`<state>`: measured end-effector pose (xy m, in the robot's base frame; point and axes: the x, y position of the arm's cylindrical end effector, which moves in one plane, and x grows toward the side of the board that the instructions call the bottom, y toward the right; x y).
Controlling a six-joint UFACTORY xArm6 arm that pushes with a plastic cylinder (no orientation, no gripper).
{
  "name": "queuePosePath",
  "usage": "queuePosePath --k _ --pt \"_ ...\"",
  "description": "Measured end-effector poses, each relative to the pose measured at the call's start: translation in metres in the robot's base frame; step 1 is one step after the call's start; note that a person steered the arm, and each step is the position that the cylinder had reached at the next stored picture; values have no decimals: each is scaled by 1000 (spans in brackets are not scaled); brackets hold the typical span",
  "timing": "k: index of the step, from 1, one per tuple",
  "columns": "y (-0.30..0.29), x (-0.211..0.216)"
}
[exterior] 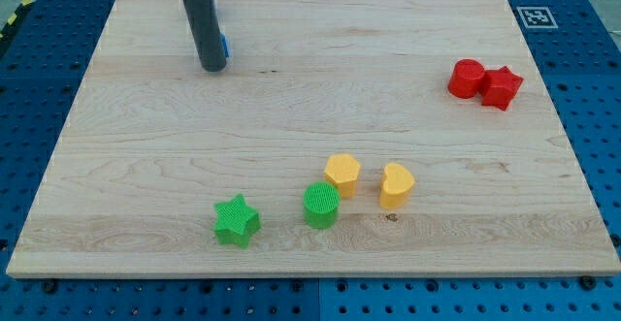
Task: Move the blue triangle into the blue cube
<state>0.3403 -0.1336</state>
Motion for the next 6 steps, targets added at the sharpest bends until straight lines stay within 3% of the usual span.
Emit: queuePosePath --k 6 --pt "-20 -61"
